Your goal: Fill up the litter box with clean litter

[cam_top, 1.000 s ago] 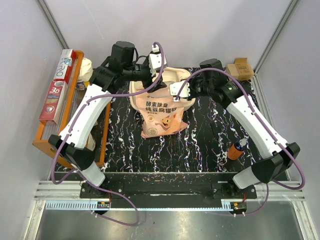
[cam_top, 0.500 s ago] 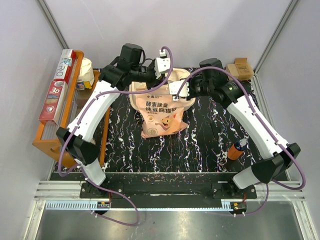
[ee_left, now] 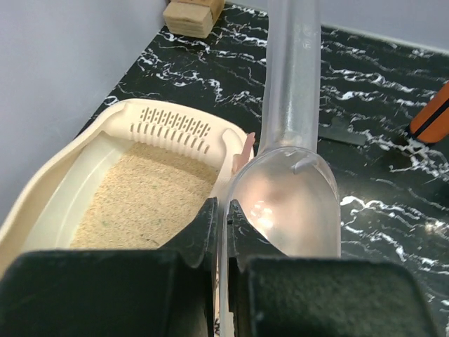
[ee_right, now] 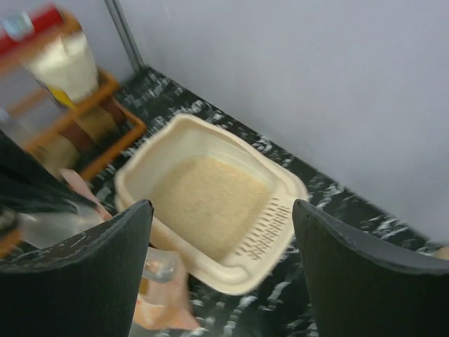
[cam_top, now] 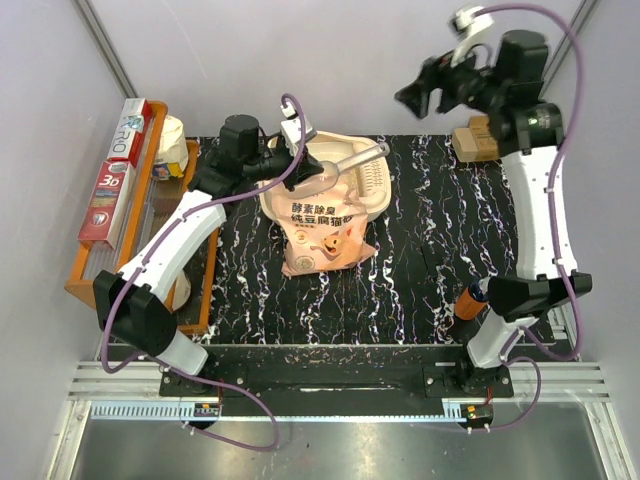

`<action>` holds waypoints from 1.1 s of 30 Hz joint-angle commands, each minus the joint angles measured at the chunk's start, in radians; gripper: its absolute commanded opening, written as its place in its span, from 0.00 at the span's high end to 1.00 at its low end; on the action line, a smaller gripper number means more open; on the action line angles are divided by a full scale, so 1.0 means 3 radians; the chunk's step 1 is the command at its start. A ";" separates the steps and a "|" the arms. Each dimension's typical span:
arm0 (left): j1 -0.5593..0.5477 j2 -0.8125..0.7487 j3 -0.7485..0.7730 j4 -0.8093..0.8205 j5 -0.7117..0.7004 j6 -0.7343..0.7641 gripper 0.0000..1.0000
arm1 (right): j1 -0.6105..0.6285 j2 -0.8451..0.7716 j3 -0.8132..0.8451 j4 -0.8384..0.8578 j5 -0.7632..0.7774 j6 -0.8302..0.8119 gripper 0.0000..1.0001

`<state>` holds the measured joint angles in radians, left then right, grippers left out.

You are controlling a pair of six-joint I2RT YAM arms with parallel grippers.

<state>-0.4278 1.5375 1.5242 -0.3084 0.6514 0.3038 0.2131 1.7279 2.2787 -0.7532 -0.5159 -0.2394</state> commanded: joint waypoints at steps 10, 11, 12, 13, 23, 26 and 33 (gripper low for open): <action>-0.0052 0.0024 0.0063 0.1319 0.0012 -0.0946 1.00 | -0.0327 0.0023 -0.0651 0.0792 -0.1696 0.2495 0.09; -0.0052 0.0044 0.0068 0.1360 0.0007 -0.0977 1.00 | -0.0332 0.0013 -0.0682 0.0848 -0.1696 0.2516 0.09; -0.0057 0.0075 0.0084 0.1426 0.0012 -0.0997 1.00 | -0.0322 0.0018 -0.0708 0.0879 -0.1706 0.2541 0.09; -0.0072 0.0100 0.0109 0.1432 0.0017 -0.0997 1.00 | -0.0332 0.0018 -0.0739 0.0905 -0.1752 0.2587 0.09; -0.0164 0.0320 0.0324 0.1417 0.0068 -0.0701 1.00 | -0.0327 0.0090 -0.0815 0.1002 -0.2043 0.2720 0.22; -0.0169 0.0351 0.0365 0.1447 0.0048 -0.0701 1.00 | -0.0327 0.0070 -0.0907 0.1007 -0.2064 0.2731 0.27; -0.0185 0.0428 0.0477 0.1355 0.0104 -0.0548 1.00 | -0.0322 0.0095 -0.0928 0.1028 -0.2064 0.2726 0.34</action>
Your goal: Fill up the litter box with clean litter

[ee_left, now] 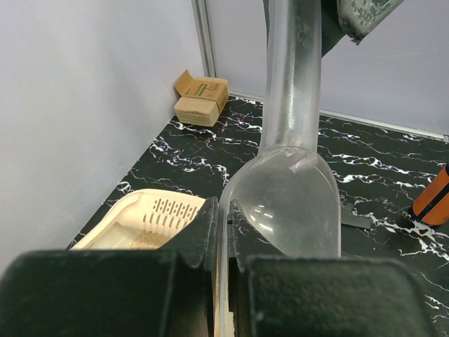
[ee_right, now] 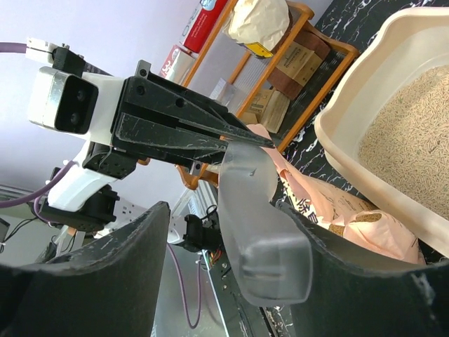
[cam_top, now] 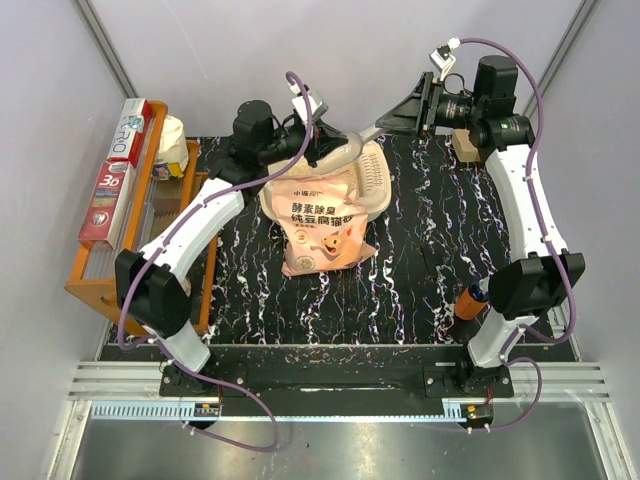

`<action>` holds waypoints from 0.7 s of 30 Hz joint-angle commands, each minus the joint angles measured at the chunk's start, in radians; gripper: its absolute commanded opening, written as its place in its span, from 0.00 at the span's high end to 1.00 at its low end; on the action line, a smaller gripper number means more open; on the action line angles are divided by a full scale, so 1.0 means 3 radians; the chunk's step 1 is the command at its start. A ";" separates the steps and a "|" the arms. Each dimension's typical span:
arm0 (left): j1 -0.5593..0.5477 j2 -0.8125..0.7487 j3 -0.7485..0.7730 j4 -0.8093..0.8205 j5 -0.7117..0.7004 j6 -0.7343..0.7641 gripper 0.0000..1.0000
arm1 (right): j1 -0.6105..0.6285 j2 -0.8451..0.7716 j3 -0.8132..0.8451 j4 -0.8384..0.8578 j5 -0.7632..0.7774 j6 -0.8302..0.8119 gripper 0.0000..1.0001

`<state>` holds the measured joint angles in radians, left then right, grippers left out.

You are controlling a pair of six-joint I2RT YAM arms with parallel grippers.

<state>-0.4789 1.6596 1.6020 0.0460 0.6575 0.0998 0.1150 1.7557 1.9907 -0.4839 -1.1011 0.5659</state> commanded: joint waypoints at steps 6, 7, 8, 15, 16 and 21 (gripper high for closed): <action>-0.0040 0.0041 0.0228 0.0138 0.0135 0.0204 1.00 | 0.0051 0.0028 0.0037 0.0135 -0.0134 0.0001 0.42; -0.0040 0.0052 0.0228 0.0133 0.0145 0.0214 1.00 | 0.0056 0.0028 0.0032 0.0115 -0.0129 -0.0010 0.45; -0.0040 0.0057 0.0228 0.0133 0.0145 0.0225 1.00 | 0.0066 0.0028 0.0032 0.0115 -0.0124 -0.0015 0.48; -0.0081 0.0108 0.0274 0.0113 0.0161 0.0245 1.00 | 0.0087 0.0033 0.0022 0.0099 -0.0103 -0.0056 0.52; -0.0076 0.0108 0.0284 0.0108 0.0161 0.0245 1.00 | 0.0087 0.0033 0.0017 0.0084 -0.0103 -0.0071 0.56; -0.0081 0.0128 0.0325 0.0077 0.0155 0.0266 1.00 | 0.0097 0.0033 0.0006 -0.0023 -0.0108 -0.0184 0.59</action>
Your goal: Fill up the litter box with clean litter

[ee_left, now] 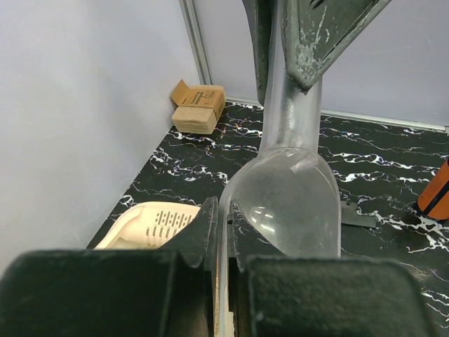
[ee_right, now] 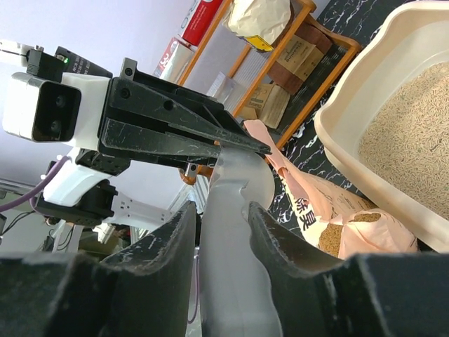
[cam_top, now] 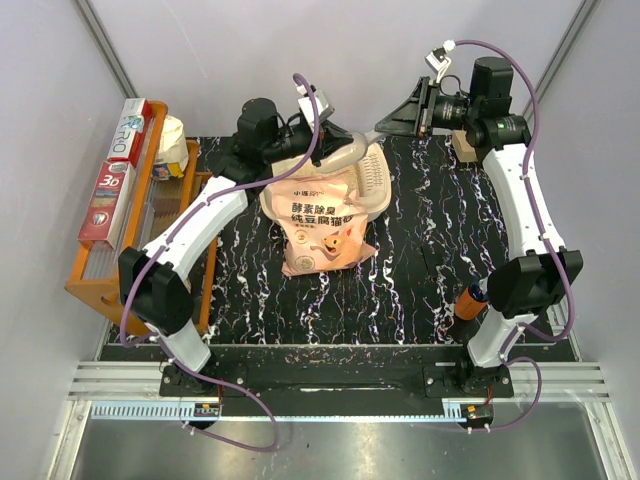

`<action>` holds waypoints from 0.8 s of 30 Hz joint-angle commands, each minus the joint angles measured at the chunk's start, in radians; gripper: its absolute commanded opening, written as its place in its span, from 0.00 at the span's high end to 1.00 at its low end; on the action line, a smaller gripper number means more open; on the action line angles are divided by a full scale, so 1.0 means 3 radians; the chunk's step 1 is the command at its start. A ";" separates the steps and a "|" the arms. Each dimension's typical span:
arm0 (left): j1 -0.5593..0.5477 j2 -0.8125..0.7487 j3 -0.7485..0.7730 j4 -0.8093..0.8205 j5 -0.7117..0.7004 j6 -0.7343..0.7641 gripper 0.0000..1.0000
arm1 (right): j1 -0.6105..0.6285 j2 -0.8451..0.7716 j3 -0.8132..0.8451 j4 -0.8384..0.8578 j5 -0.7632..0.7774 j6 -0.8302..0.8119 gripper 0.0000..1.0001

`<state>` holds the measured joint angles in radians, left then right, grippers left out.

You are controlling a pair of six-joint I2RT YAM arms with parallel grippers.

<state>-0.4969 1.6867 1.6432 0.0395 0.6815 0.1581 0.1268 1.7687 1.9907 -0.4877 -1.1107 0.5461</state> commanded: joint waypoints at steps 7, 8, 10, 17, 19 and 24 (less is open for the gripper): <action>0.0004 0.0049 0.0336 -0.0299 0.0075 0.0153 0.61 | -0.0003 -0.0087 -0.0045 -0.0087 -0.0174 -0.0271 1.00; 0.0050 0.0023 0.0362 -0.0386 0.0106 0.0163 0.52 | -0.0024 -0.0097 -0.0009 -0.0118 -0.0158 -0.0327 1.00; 0.0107 -0.0053 0.0423 -0.0920 0.0142 0.0357 0.34 | -0.0141 -0.0092 0.0047 -0.0250 -0.0112 -0.0434 1.00; 0.0393 -0.0069 0.0541 -0.2442 0.0168 0.1180 0.24 | -0.0177 0.0025 0.0599 -0.1498 0.0766 -0.1988 1.00; 0.0429 0.0027 0.0551 -0.2681 0.0177 0.1334 0.25 | -0.0177 0.0081 0.0655 -0.1605 0.0915 -0.2050 1.00; 0.0470 0.0298 0.0760 -0.3127 0.0372 0.1675 0.28 | -0.0177 0.0123 0.0773 -0.1652 0.1135 -0.2106 1.00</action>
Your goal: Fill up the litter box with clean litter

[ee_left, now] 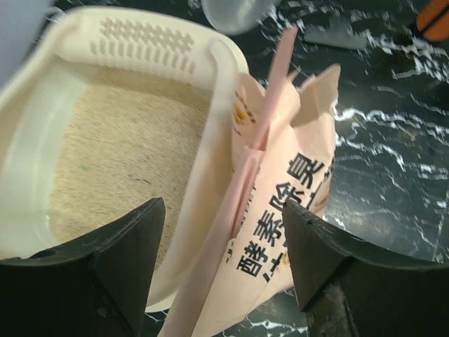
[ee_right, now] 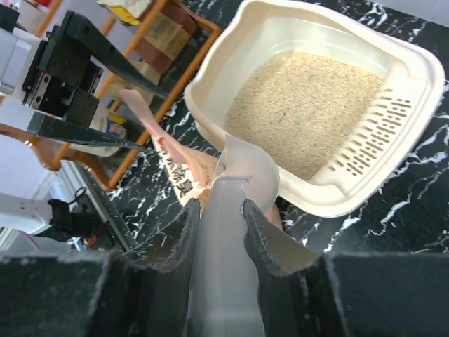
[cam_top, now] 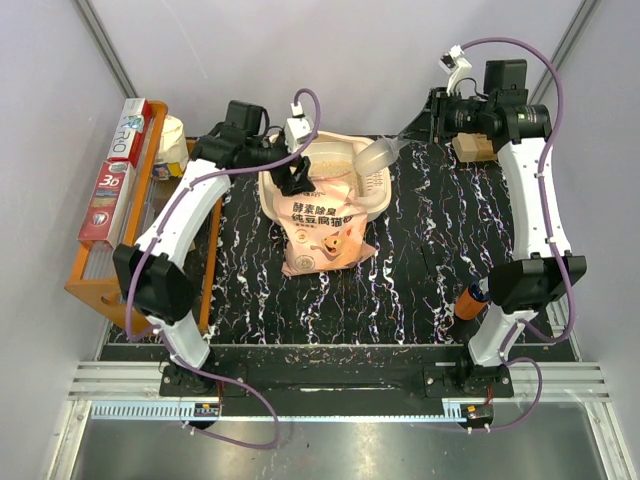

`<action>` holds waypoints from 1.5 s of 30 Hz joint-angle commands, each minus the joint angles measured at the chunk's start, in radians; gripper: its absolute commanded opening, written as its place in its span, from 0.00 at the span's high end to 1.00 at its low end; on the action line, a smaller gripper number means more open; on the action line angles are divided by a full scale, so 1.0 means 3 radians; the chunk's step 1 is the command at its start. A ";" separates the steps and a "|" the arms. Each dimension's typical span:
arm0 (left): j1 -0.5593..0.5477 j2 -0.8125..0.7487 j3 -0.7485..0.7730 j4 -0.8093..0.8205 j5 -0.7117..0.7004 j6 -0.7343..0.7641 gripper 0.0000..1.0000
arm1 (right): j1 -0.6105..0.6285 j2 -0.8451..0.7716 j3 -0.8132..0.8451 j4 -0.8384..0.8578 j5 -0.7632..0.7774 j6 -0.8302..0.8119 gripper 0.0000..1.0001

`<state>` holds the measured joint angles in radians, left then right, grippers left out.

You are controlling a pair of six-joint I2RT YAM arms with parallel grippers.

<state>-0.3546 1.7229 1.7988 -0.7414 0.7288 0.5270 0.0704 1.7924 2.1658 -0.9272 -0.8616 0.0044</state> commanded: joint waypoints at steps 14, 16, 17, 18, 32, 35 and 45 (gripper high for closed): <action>-0.0040 0.0418 0.0564 -0.0755 0.0480 0.0698 0.91 | 0.0276 -0.0094 0.0082 -0.0182 0.0207 -0.0244 1.00; -0.0045 0.0337 0.0580 -0.0831 0.0511 0.0657 1.00 | 0.0333 -0.0044 0.0174 -0.0334 0.0310 -0.0275 1.00; -0.0040 0.0286 0.0544 -0.0832 0.0541 0.0631 1.00 | 0.0348 -0.0023 0.0291 -0.0391 0.0310 -0.0260 1.00; -0.0040 0.0225 0.0503 -0.0822 0.0557 0.0576 1.00 | 0.0379 0.0008 0.0368 -0.0432 0.0320 -0.0240 1.00; -0.0040 -0.0783 -0.0683 0.0277 0.0296 -0.0171 1.00 | 0.0685 0.0059 0.0472 -0.1174 0.0612 -0.0178 1.00; -0.0040 -0.0814 -0.0755 0.0339 0.0276 -0.0207 1.00 | 0.0711 -0.0033 0.0379 -0.1164 0.0693 -0.0138 1.00; -0.0045 -0.0911 -0.0857 0.0564 0.0296 -0.0391 1.00 | 0.0767 0.0018 0.0528 -0.1184 0.0857 -0.0265 1.00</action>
<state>-0.3679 1.5333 1.5410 -0.7200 0.7807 0.4606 0.2832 1.8404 2.3360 -1.2823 -0.6266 -0.0570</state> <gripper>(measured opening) 0.049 0.321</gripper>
